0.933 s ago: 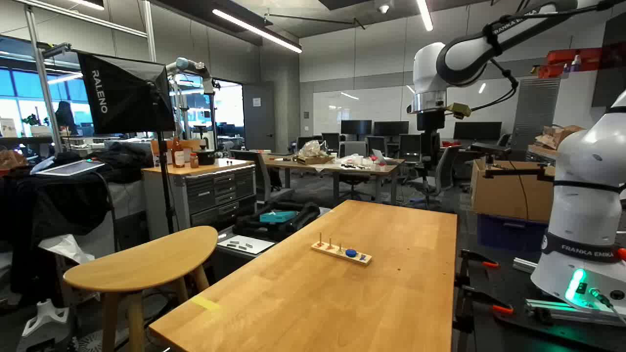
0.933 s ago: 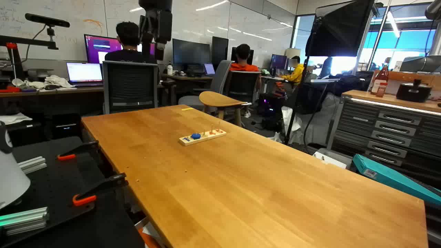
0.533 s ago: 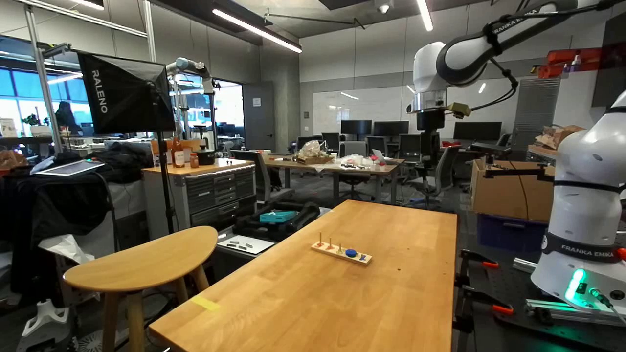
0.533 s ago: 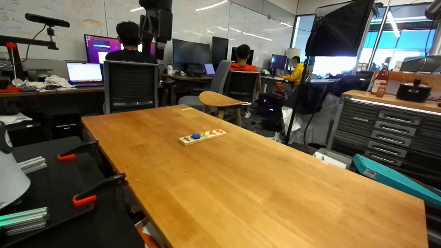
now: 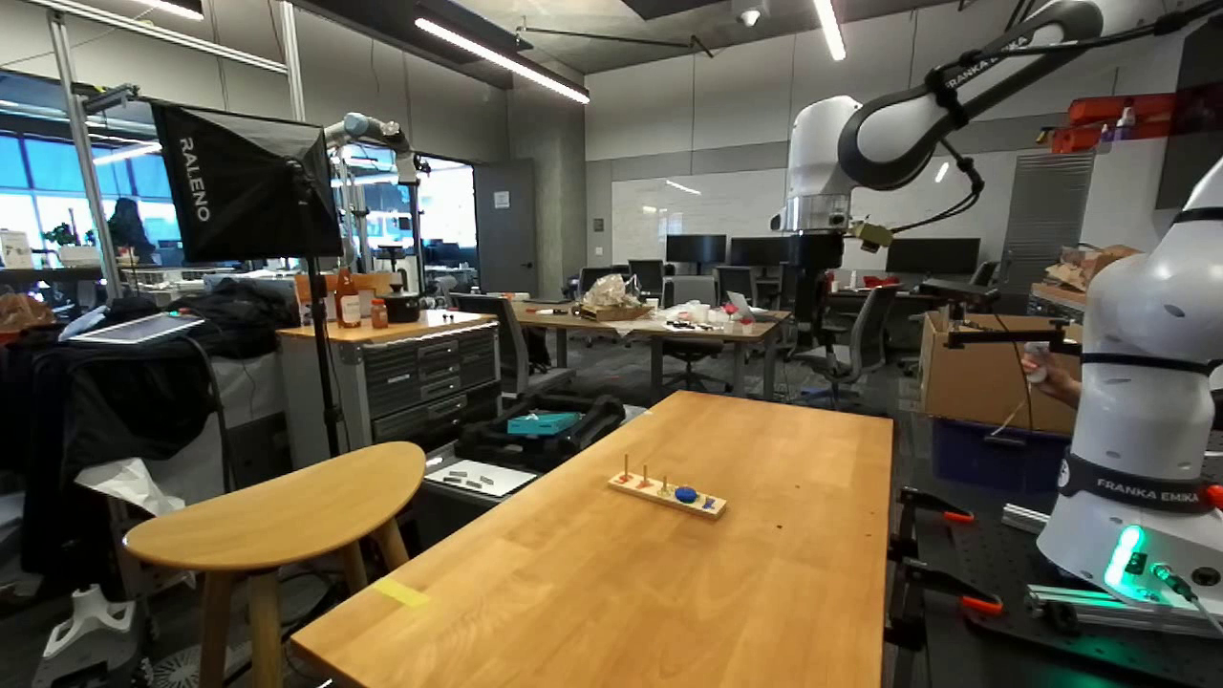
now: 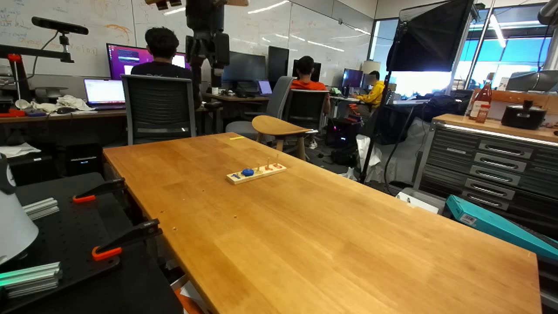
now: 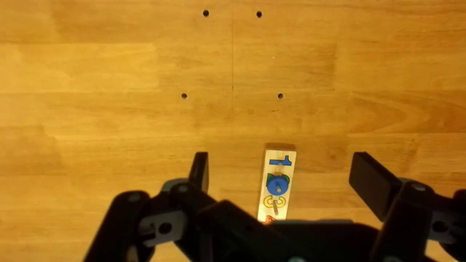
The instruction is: Pick up the lid from the holder and put it on the table.
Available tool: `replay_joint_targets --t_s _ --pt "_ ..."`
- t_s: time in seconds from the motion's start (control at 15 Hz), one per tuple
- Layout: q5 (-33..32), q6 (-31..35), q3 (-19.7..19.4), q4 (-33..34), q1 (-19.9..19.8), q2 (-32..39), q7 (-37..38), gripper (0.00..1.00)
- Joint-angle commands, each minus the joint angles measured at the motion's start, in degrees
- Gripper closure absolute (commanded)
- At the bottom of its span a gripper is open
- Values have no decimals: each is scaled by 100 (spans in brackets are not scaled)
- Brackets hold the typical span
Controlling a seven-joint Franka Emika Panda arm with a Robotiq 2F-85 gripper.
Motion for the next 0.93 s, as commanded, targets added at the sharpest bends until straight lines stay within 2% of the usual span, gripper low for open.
replay_joint_targets --t_s 0.0,0.27,0.87 --pt "100 948 166 423 213 1078 -8 0" --pt "73 1639 192 1198 240 2348 -75 0" --pt "-148 2773 212 1550 293 4187 197 0"
